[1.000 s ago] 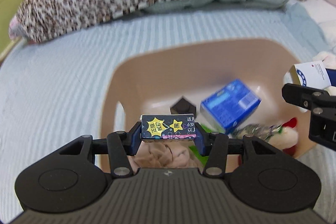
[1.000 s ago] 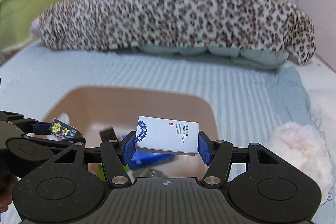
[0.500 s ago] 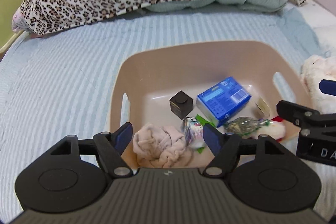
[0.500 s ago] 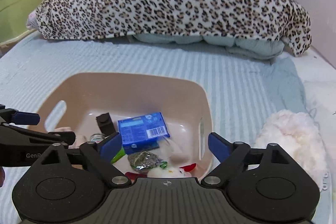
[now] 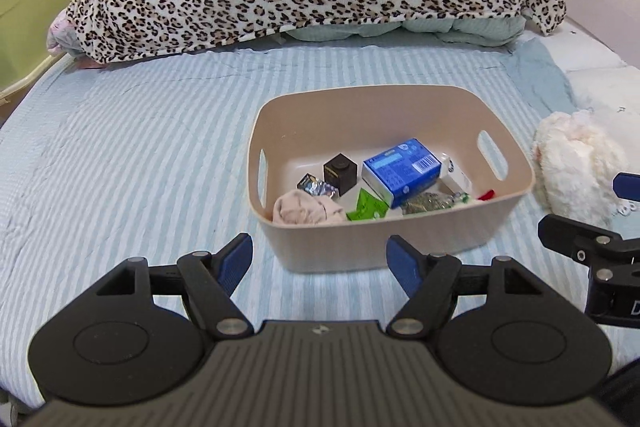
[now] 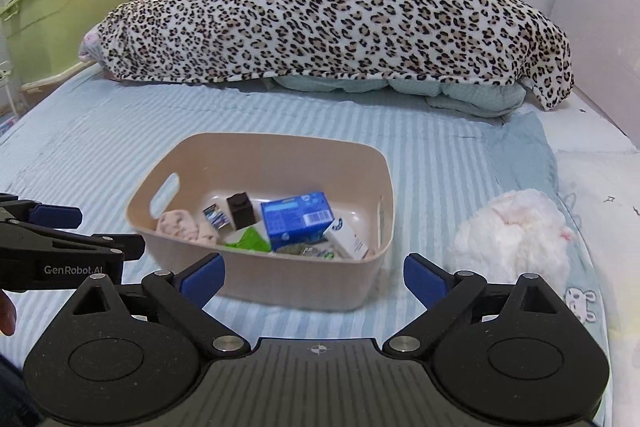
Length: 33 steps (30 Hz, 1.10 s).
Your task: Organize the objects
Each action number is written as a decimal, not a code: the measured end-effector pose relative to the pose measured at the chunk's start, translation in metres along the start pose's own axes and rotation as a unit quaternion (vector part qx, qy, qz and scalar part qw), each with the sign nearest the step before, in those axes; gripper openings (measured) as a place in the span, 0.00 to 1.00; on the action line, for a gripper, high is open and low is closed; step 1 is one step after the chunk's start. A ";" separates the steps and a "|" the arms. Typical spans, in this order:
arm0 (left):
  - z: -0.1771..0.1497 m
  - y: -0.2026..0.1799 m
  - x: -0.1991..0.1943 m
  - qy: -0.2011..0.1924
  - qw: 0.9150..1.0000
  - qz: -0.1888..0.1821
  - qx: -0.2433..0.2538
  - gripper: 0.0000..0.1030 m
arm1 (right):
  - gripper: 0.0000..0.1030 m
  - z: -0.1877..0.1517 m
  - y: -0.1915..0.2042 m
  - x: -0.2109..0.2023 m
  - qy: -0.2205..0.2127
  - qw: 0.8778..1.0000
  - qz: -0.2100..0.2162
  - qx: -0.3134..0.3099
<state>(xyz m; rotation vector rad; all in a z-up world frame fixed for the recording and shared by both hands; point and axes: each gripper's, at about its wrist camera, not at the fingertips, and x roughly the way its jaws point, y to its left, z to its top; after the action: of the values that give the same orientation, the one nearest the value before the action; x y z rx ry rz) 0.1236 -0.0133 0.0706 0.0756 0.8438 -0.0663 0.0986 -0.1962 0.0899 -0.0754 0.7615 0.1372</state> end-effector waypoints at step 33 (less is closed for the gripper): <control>-0.094 -0.005 -0.120 -0.010 1.000 -0.023 0.013 0.73 | 0.96 -0.082 0.010 -0.106 0.017 0.998 0.048 0.035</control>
<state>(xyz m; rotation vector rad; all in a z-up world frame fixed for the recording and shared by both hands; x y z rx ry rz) -0.0262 -0.0057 0.0985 0.0810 0.8250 -0.1211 -0.0345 -0.2066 0.1043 0.0260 0.8038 0.2009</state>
